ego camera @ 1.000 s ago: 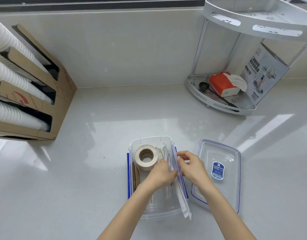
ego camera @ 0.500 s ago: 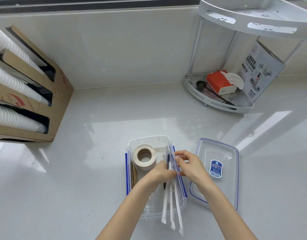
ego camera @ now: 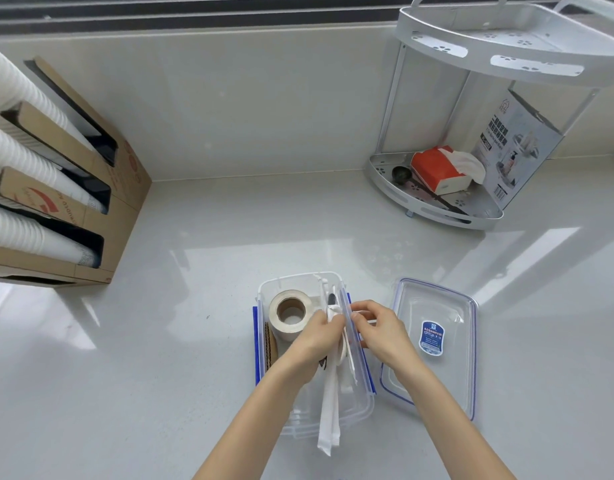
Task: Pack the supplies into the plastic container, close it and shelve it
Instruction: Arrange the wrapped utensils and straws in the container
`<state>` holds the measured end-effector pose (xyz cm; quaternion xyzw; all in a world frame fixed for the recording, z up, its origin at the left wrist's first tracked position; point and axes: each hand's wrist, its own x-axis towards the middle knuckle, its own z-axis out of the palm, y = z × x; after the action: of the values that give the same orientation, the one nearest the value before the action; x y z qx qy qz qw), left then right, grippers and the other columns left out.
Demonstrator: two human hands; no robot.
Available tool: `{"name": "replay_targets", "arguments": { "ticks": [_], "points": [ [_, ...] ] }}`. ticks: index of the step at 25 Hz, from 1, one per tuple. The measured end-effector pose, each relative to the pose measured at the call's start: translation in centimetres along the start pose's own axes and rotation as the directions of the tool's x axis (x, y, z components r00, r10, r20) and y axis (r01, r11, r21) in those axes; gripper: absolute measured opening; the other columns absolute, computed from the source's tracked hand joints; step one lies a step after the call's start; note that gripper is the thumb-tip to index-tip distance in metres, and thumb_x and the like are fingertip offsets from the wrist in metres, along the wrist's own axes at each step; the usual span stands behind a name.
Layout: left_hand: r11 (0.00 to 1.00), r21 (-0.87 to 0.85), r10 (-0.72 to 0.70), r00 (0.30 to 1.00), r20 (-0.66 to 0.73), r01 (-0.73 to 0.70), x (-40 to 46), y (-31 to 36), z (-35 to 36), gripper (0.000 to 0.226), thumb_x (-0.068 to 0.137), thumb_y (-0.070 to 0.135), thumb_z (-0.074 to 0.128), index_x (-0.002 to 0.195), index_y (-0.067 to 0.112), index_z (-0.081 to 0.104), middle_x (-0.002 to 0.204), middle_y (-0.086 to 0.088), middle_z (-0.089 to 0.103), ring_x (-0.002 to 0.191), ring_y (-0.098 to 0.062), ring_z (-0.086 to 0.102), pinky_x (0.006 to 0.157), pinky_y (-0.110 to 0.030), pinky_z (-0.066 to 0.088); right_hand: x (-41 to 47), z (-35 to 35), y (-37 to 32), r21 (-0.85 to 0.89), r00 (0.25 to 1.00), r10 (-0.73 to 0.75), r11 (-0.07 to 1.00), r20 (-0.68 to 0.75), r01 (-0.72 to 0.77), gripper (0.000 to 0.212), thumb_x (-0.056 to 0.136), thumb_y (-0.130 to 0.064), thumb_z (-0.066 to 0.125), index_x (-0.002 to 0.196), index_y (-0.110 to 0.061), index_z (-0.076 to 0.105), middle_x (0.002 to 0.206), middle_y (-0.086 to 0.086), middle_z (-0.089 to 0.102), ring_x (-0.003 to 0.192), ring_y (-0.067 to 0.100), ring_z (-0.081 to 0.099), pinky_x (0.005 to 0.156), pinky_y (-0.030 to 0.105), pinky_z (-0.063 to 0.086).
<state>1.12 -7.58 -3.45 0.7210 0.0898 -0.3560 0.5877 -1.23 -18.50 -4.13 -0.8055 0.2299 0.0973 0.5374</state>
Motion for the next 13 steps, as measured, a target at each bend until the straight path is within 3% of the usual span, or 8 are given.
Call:
{"name": "replay_targets", "arguments": {
  "ticks": [3, 6, 8, 11, 13],
  "points": [
    [0.97, -0.242, 0.007, 1.0, 0.02, -0.002, -0.7, 1.0, -1.0, 0.014, 0.086, 0.01, 0.035, 0.079, 0.009, 0.048, 0.053, 0.002, 0.048, 0.045, -0.009, 0.05, 0.059, -0.028, 0.047, -0.4, 0.1, -0.7, -0.044, 0.992, -0.079, 0.996, -0.094, 0.075, 0.024, 0.092, -0.018, 0.044, 0.11, -0.016, 0.059, 0.112, 0.009, 0.061, 0.09, 0.019, 0.058, 0.08, 0.025, 0.043],
    [0.909, -0.416, 0.029, 0.998, 0.057, -0.002, -1.7, 1.8, -2.1, 0.012, 0.086, 0.008, 0.035, 0.085, 0.011, 0.047, 0.059, 0.001, 0.043, 0.043, -0.009, 0.044, 0.043, -0.02, 0.039, -0.9, 0.4, -2.4, 0.054, 0.972, -0.194, 0.978, -0.13, 0.202, 0.021, 0.092, -0.019, 0.045, 0.107, -0.019, 0.059, 0.108, 0.004, 0.061, 0.091, 0.017, 0.056, 0.081, 0.028, 0.044],
    [0.894, -0.444, 0.096, 0.994, 0.05, -0.064, -2.2, 1.9, -2.5, 0.012, 0.091, 0.014, 0.038, 0.085, 0.012, 0.048, 0.061, 0.003, 0.044, 0.041, -0.006, 0.045, 0.042, -0.018, 0.041, -1.4, 0.6, -3.6, 0.188, 0.978, -0.204, 0.96, -0.04, 0.208, 0.017, 0.092, -0.02, 0.046, 0.105, -0.022, 0.056, 0.101, 0.002, 0.061, 0.088, 0.017, 0.058, 0.079, 0.03, 0.05],
    [0.861, -0.477, 0.179, 0.983, -0.038, -0.175, -2.6, 1.5, -3.3, 0.018, 0.095, 0.023, 0.039, 0.084, 0.014, 0.051, 0.062, 0.002, 0.052, 0.046, -0.007, 0.054, 0.044, -0.02, 0.046, -2.3, 1.0, -4.7, 0.278, 0.974, -0.153, 0.955, 0.166, 0.102, 0.028, 0.092, -0.027, 0.045, 0.118, -0.017, 0.048, 0.095, 0.001, 0.061, 0.082, 0.013, 0.06, 0.066, 0.019, 0.049],
    [0.822, -0.523, 0.206, 0.974, -0.096, -0.226, -2.7, 1.4, -4.1, 0.022, 0.094, 0.027, 0.04, 0.081, 0.015, 0.052, 0.06, 0.001, 0.056, 0.052, -0.012, 0.056, 0.05, -0.024, 0.049, -2.9, 1.4, -4.8, 0.213, 0.953, -0.114, 0.976, 0.281, 0.053, 0.046, 0.09, -0.036, 0.047, 0.131, -0.018, 0.038, 0.1, -0.002, 0.06, 0.093, 0.015, 0.06, 0.076, 0.023, 0.051]
  ]
}}
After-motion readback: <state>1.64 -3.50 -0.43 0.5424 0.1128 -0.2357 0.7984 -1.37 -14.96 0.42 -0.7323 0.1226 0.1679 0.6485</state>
